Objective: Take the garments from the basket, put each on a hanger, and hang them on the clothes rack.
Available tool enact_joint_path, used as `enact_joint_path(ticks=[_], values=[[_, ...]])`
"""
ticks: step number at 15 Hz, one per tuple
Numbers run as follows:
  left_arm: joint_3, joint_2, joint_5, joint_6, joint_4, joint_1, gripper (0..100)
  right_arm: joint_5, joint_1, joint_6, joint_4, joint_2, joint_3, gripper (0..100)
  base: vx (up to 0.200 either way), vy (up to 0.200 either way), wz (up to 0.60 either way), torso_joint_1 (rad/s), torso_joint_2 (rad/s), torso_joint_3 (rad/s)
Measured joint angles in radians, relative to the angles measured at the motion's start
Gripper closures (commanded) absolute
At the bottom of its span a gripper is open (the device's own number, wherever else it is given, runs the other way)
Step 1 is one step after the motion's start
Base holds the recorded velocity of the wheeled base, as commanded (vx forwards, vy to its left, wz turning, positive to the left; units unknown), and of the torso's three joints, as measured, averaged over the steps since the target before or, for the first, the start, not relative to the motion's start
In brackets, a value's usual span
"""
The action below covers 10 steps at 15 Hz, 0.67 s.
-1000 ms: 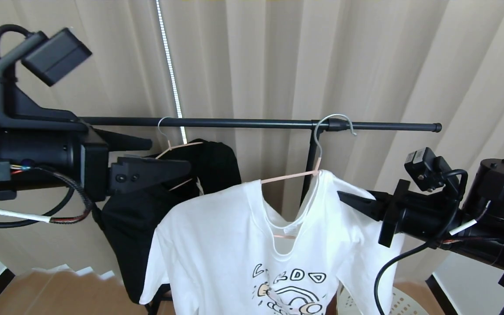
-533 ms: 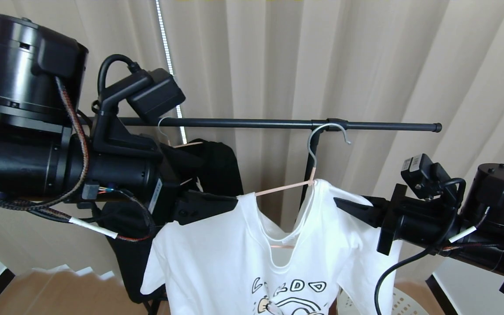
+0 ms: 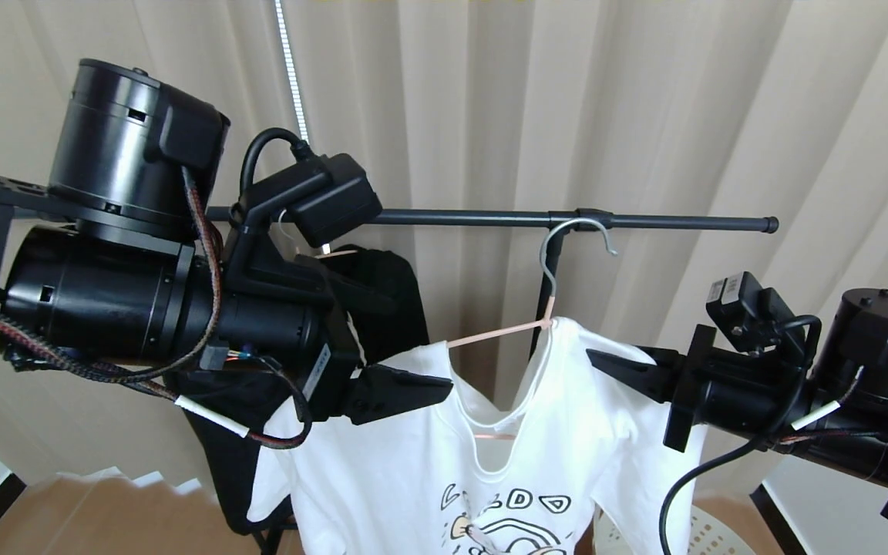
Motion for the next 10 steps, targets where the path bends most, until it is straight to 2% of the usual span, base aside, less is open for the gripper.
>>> enact_joint_path(ticks=[6,10], values=[[0.000,0.037,-0.104,0.125,0.001,0.003,0,0.000,0.000,-0.012,-0.001,-0.010,0.007,100,0.000,0.000,0.00,0.000,0.00,0.000],[-0.006,0.068,-0.133,0.144,0.001,0.007,0,0.002,0.001,-0.040,-0.001,-0.017,0.018,100,0.000,0.000,0.00,0.000,0.00,0.000]])
